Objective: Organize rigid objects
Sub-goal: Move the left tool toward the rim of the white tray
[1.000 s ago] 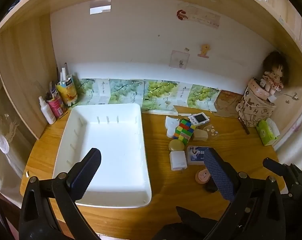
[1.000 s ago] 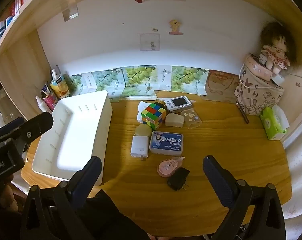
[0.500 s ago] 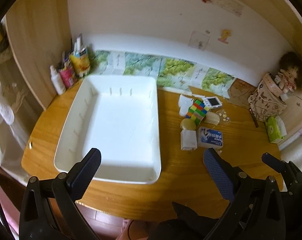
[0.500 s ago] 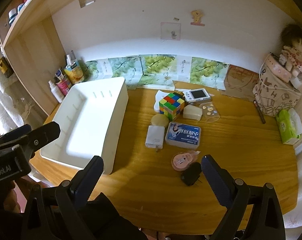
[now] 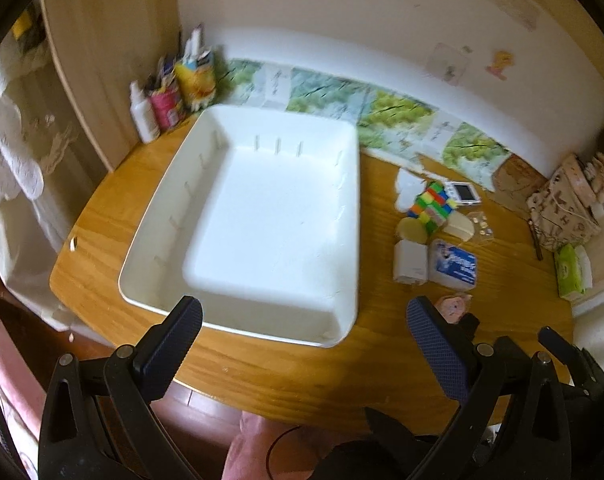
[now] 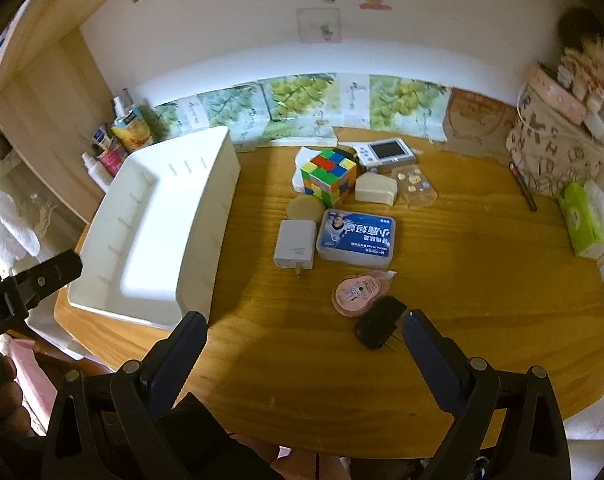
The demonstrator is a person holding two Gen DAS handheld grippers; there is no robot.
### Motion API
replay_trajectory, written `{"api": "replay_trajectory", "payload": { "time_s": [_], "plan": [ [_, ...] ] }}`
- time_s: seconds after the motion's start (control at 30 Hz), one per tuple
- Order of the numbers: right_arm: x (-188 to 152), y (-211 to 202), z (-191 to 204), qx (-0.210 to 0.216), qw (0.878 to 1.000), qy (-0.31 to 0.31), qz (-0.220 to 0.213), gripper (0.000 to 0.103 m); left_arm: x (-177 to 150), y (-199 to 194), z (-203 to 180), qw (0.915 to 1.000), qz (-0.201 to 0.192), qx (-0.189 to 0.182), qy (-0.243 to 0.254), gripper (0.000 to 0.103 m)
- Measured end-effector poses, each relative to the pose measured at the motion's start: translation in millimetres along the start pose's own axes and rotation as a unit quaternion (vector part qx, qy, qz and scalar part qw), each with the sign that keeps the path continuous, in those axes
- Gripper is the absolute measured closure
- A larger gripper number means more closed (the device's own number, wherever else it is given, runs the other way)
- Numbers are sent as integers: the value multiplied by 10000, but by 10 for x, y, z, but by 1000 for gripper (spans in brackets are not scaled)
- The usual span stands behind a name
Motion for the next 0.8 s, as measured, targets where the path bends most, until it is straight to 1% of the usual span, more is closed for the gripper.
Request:
{"api": "replay_trajectory", "payload": {
  "time_s": [0.13,0.23,0.33,0.4,0.5,0.6,0.7,0.8],
  "plan": [
    [22,83,-117,-12,9993,352,80,4,69,145,161,9997,209,58,-125,1],
    [65,131,-205,-103,9980,619,99,4,176,237,300,9995,257,154,-71,1],
    [119,188,-289,-190,9964,821,57,4,281,310,458,9996,212,199,6,3],
    [144,253,-355,-219,9947,996,109,4,351,361,562,9997,164,189,58,4],
    [177,355,-452,-294,9915,1262,150,4,456,419,728,9996,-9,257,87,4],
    [199,442,-533,-410,9883,1462,172,4,548,499,914,9996,-140,216,62,4],
    [197,529,-606,-570,9848,1620,257,4,615,613,1076,9997,-167,201,5,10],
    [180,624,-670,-643,9794,1874,386,4,646,768,1253,9996,-60,251,-83,11]
  ]
}}
Point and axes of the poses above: each gripper's, at about its wrist camera, not at the fingertips, and y roughly the way its jaws point, z to its left, x to its top, the point moved 6 cm from there along y, roughly the way its jaws point, and after that the axes turned 10 degrees about x, right-handed, at the moved point
